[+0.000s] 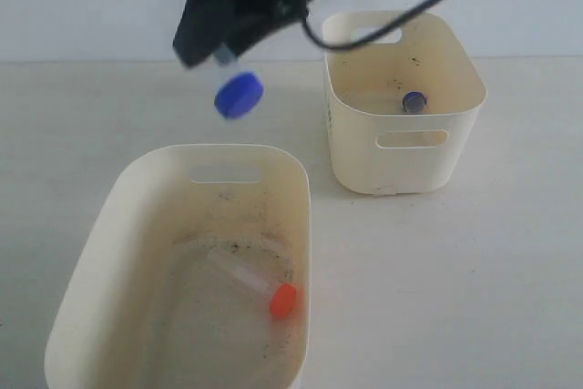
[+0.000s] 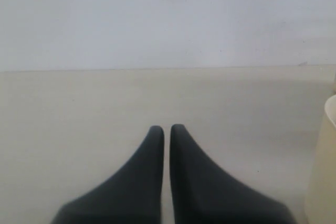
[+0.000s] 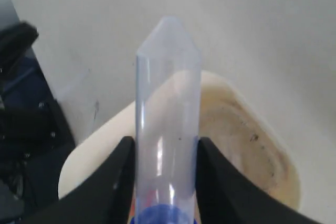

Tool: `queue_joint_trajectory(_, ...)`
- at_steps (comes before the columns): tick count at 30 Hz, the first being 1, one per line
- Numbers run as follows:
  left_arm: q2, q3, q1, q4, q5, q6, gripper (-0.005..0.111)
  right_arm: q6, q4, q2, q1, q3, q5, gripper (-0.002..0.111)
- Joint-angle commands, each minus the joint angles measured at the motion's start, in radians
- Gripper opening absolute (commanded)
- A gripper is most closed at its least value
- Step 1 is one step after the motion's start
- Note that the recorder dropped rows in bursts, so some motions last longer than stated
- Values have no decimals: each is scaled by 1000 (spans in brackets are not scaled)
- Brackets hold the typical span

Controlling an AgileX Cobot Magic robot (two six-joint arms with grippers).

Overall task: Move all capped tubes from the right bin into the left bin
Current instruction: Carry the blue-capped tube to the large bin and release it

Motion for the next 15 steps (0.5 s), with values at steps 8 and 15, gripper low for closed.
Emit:
queue_joint_trajectory(8,0,-4,0,-6,-4,-10,4,11,-115,-8,196,290,-53,36)
queue_joint_trajectory(15,0,-4,0,-6,-4,-10,4,89,-145,-8,206,335,-123,84)
